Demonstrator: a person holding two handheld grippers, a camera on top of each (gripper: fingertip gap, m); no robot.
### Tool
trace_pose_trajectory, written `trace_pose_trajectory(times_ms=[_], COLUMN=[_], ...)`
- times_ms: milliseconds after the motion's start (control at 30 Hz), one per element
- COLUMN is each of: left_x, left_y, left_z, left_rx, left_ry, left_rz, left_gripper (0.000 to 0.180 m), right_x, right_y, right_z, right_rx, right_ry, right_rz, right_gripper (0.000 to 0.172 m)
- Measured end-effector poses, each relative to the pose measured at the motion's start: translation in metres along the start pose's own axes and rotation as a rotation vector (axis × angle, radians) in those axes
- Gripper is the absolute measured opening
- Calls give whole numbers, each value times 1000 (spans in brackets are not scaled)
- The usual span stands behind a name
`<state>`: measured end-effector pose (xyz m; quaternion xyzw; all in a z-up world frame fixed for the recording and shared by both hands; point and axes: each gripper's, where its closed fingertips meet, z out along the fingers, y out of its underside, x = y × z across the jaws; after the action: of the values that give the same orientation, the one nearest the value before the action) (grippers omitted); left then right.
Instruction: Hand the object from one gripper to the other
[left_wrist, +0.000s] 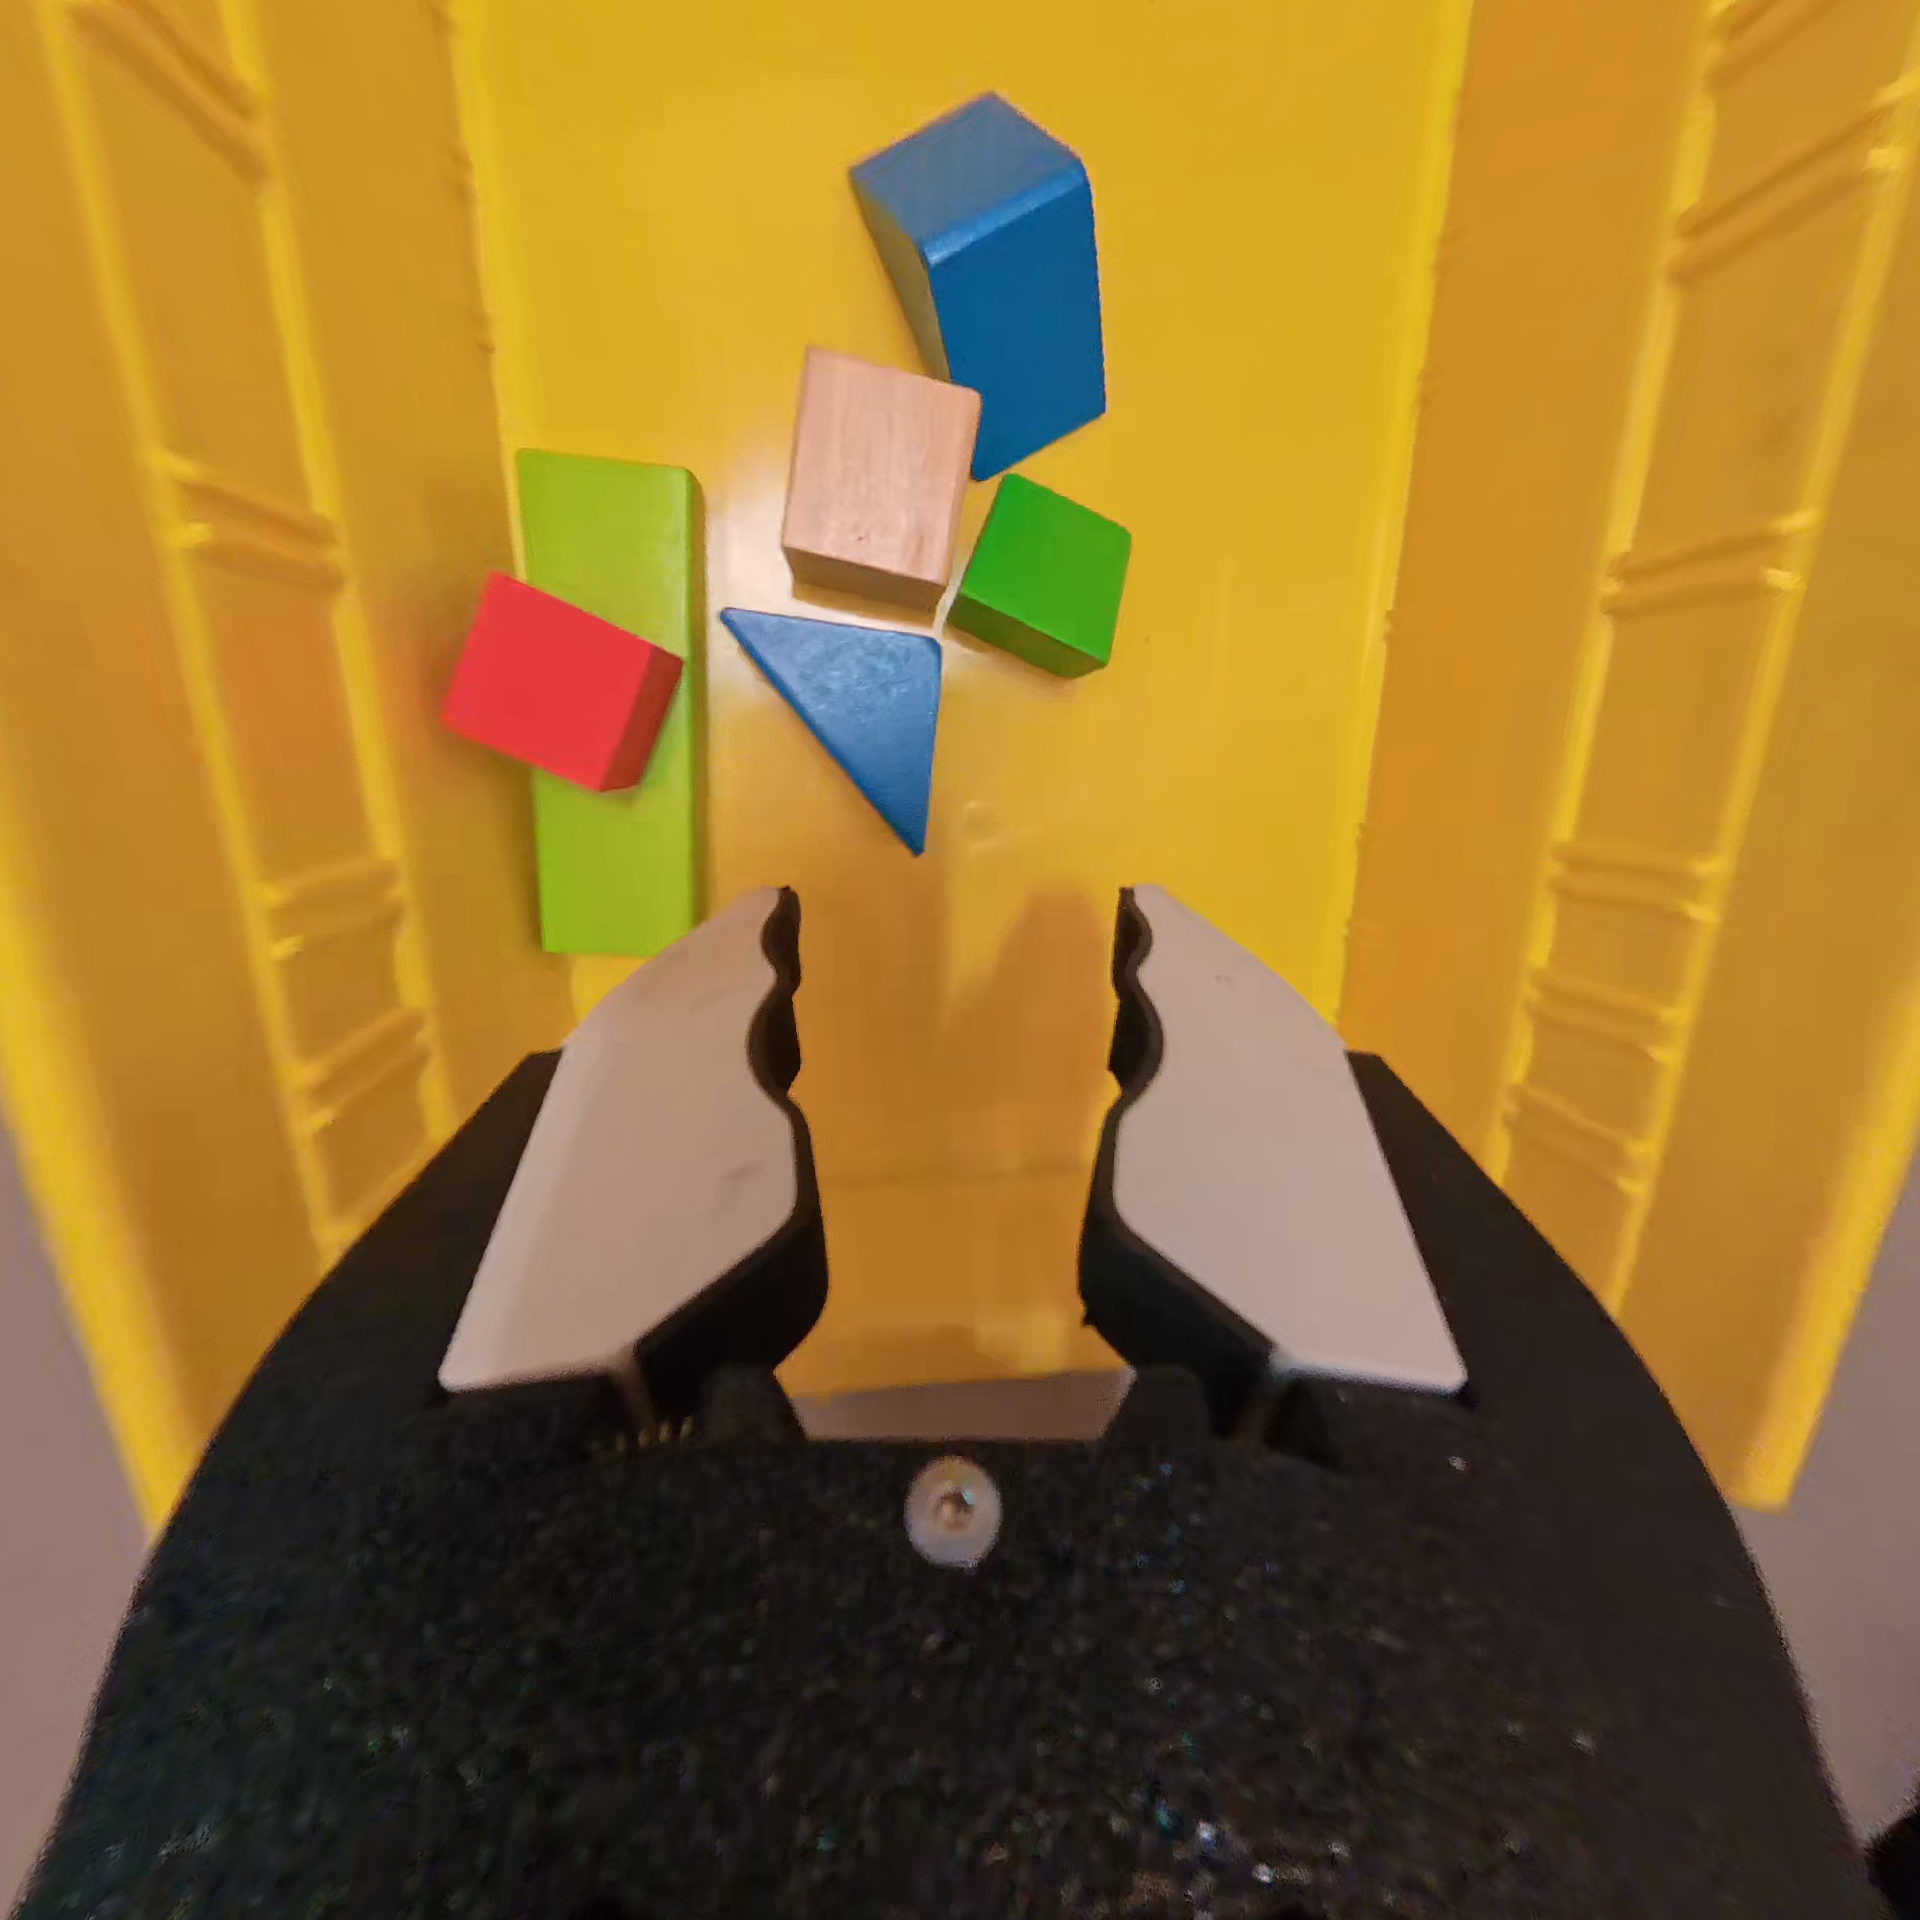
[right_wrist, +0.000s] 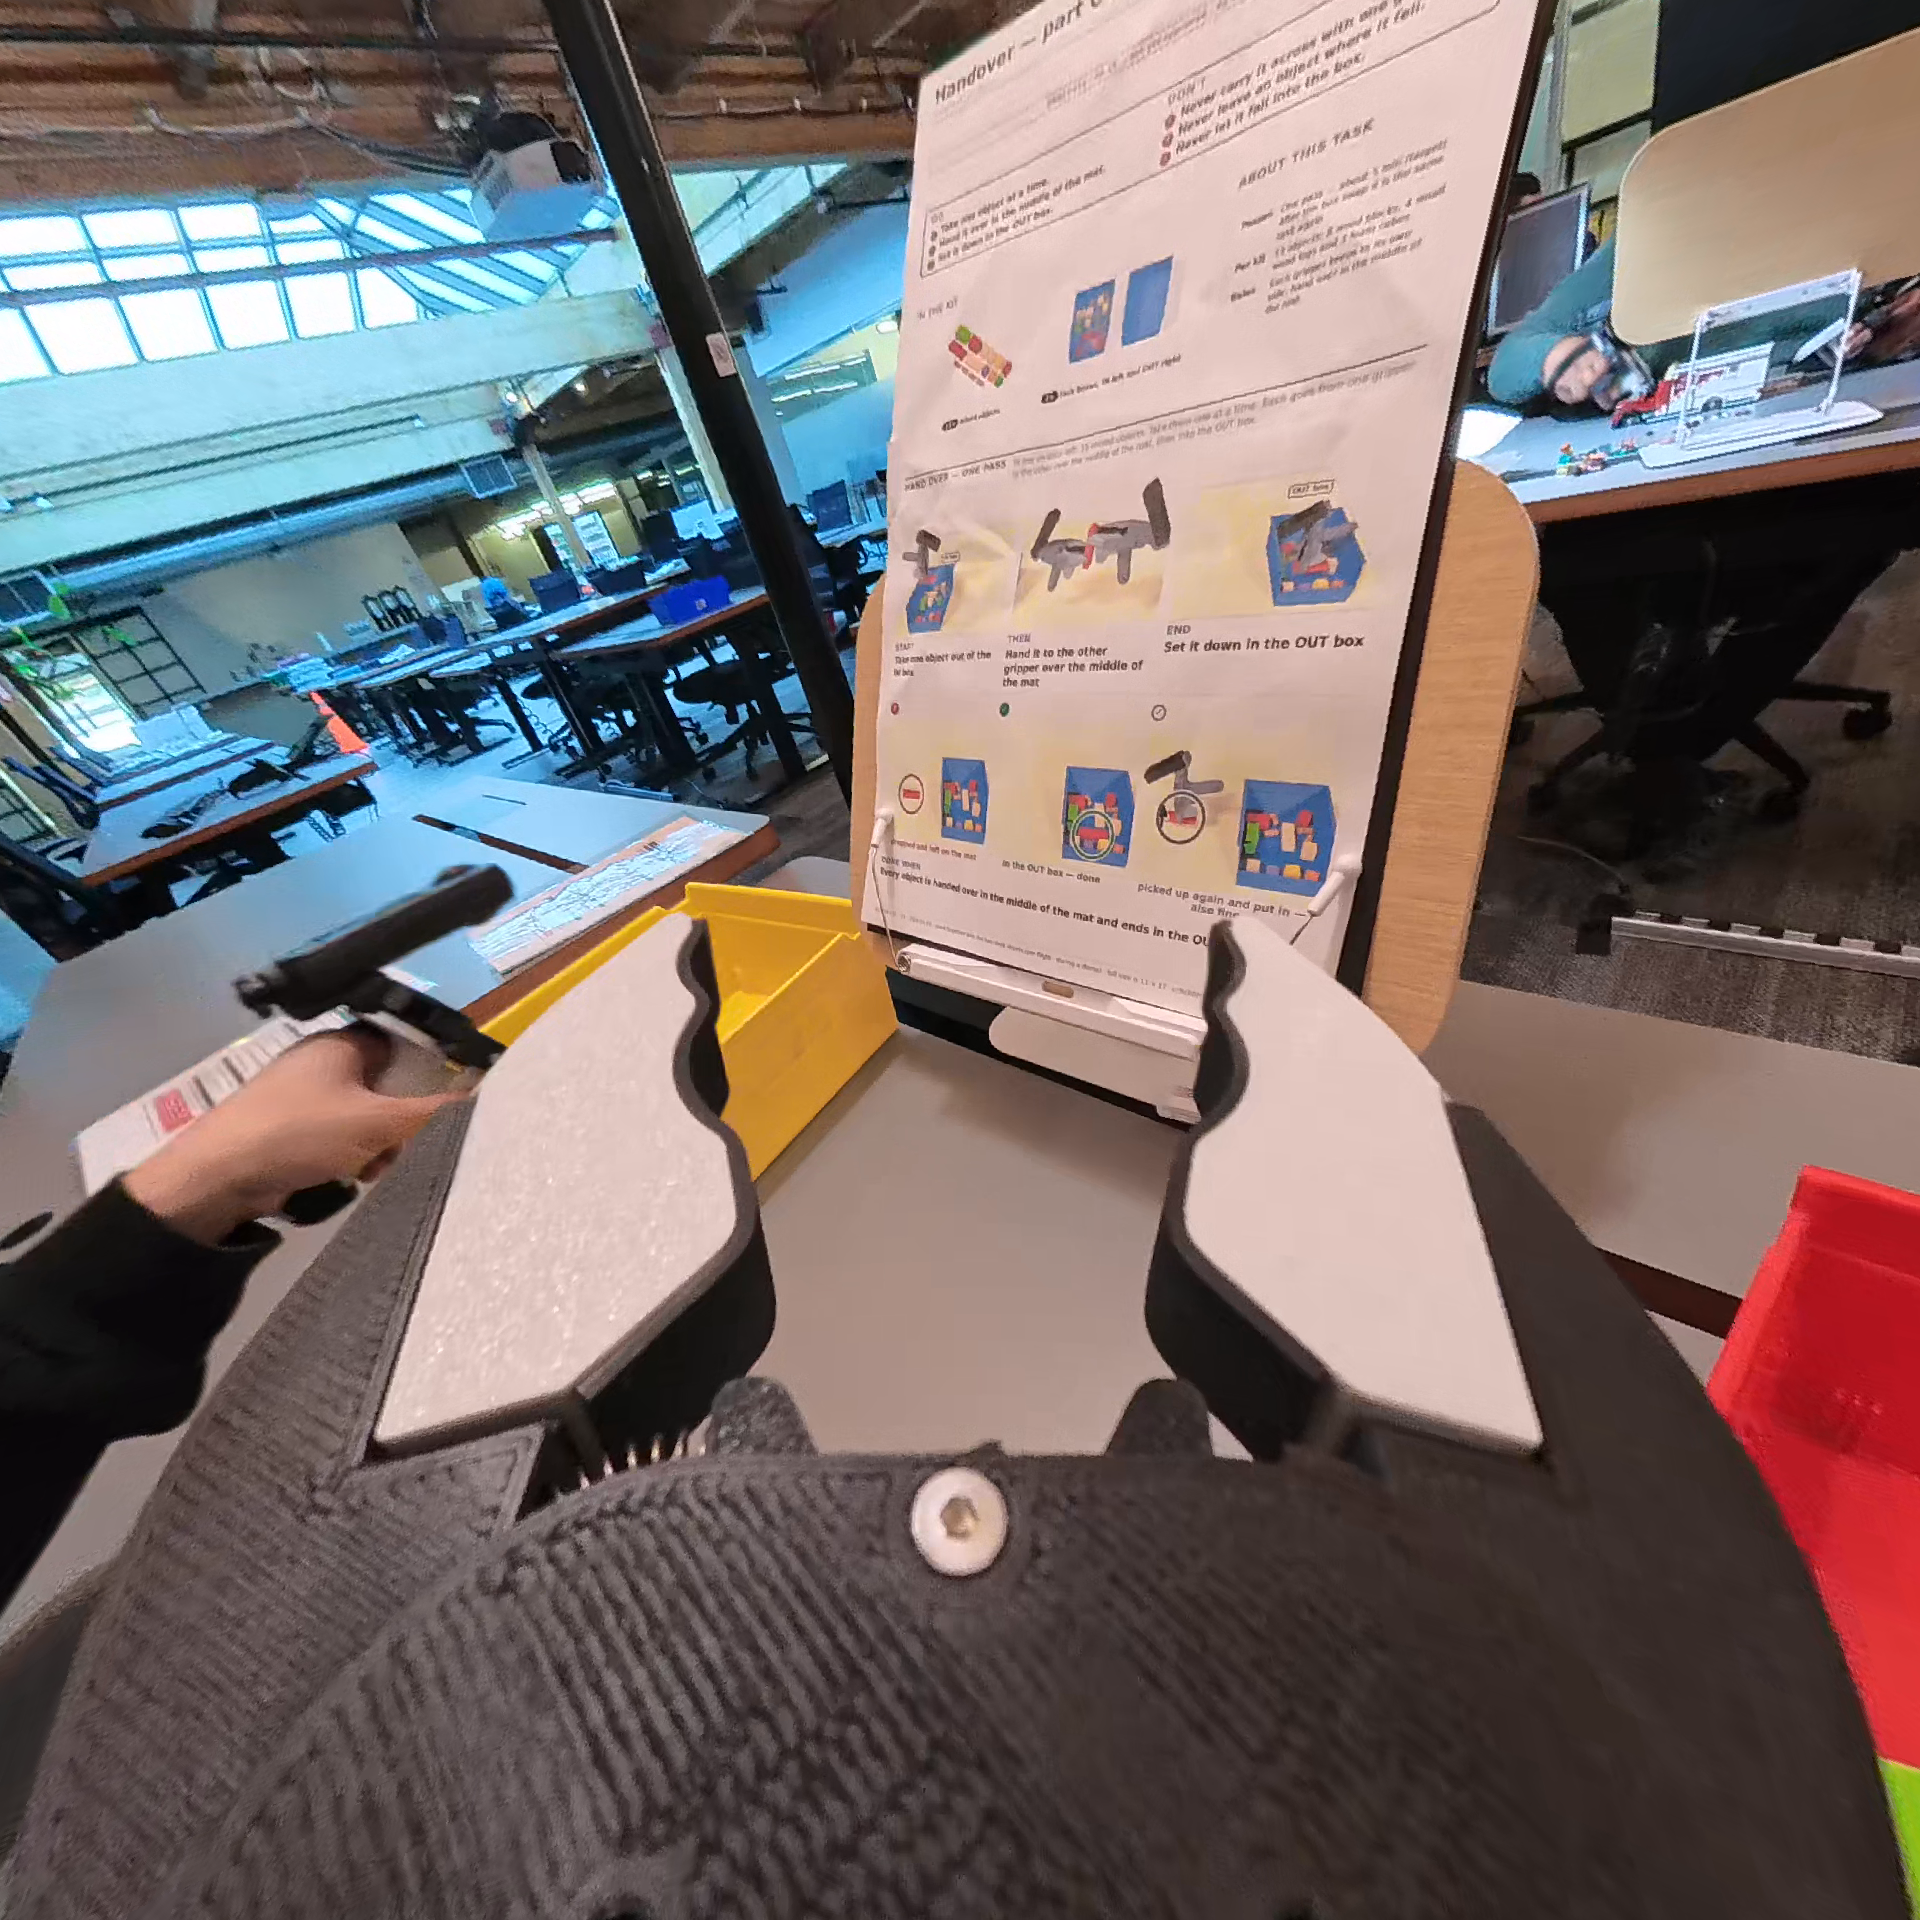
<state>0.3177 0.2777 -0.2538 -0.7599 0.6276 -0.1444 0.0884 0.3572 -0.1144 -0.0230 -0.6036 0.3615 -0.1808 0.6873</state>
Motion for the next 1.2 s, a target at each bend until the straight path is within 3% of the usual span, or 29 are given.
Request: trace_pose_trajectory(times_ms=[33, 267, 433, 767, 967, 1200], left_x=[1, -10, -17, -17, 5, 112], left_y=[1, -2, -7, 2, 3, 2], left_z=[8, 39, 44, 38, 2, -85], left_rx=[-22, -72, -45, 25, 192, 582], left_ry=[-8, -118, -143, -94, -33, 396], left_rz=[-5, -22, 1, 145, 320, 695], left_gripper=[56, 46, 21, 19, 19, 19], right_x=[0, 3, 5, 6, -2, -48], right_y=[0, 8, 9, 12, 16, 31], right_z=[-1, 0, -1, 0, 4, 20], right_rx=[-1, -22, -26, -43, -57, -121], right_ry=[0, -16, -20, -26, -72, -260], right_rz=[1, 32, 36, 40, 45, -40], right_gripper=[90, 90, 90, 89, 87, 94])
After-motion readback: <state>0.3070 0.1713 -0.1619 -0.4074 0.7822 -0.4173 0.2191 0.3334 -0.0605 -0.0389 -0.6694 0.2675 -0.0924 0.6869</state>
